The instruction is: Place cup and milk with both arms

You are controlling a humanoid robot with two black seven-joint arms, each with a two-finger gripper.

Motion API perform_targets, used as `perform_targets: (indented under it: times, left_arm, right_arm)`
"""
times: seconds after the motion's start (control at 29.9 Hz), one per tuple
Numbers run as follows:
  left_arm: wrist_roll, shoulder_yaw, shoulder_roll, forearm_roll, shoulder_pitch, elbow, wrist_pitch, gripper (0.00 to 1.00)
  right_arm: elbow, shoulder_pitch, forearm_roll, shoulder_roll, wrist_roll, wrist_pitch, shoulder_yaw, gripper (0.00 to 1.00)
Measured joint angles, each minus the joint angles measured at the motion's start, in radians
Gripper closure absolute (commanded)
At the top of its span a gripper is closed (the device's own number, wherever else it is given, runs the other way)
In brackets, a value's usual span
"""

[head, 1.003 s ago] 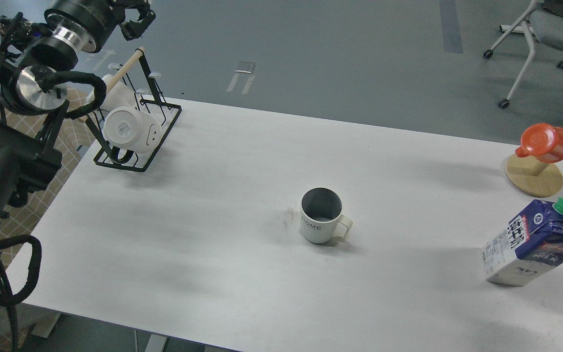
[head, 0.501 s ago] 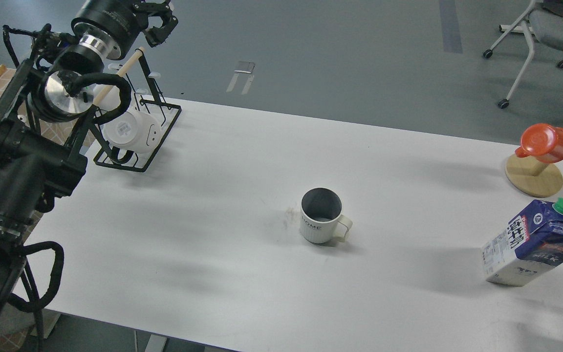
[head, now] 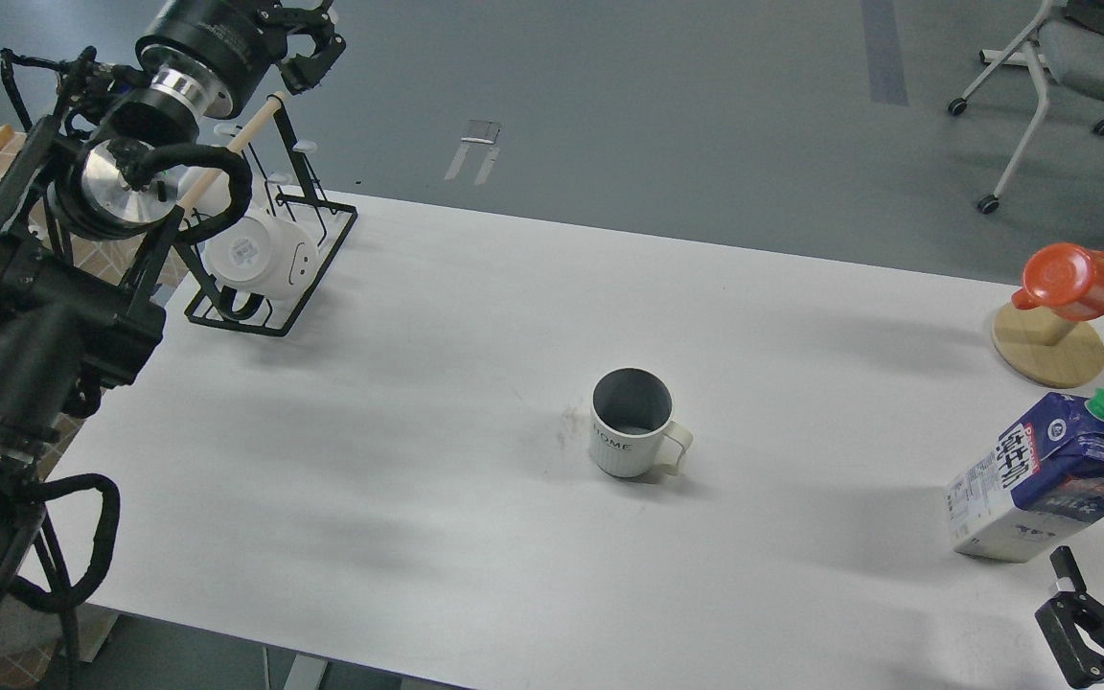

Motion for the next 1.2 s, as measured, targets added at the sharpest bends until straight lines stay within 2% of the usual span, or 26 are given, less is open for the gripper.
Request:
perform_targets:
  times: [0.27, 0.63, 0.8, 1.04, 1.14, 1.2]
  left_arm:
    - [0.0, -0.001, 0.007, 0.0, 0.002, -0.002, -0.002, 0.02]
    - [0.0, -0.001, 0.007, 0.0, 0.002, -0.002, -0.001, 0.02]
    - [0.0, -0.001, 0.007, 0.0, 0.004, -0.002, -0.002, 0.02]
    - [-0.001, -0.001, 0.007, 0.0, 0.006, -0.002, -0.003, 0.02]
    - [-0.001, -0.001, 0.009, 0.0, 0.006, -0.002, -0.003, 0.02]
    - [-0.001, -0.001, 0.014, 0.0, 0.006, -0.002, -0.003, 0.02]
  right_arm:
    - [0.014, 0.02, -0.003, 0.009, 0.004, 0.0, -0.003, 0.0]
    - [-0.085, 0.181, -0.074, 0.095, 0.015, 0.0, -0.022, 0.0]
    - [-0.117, 0.215, -0.08, 0.108, 0.018, 0.0, -0.022, 0.07]
    - [-0.145, 0.285, -0.099, 0.109, 0.018, 0.0, -0.021, 0.11]
    - [-0.161, 0.317, -0.107, 0.11, 0.018, 0.0, -0.021, 0.16]
    - [-0.174, 0.335, -0.111, 0.11, 0.018, 0.0, -0.021, 0.24]
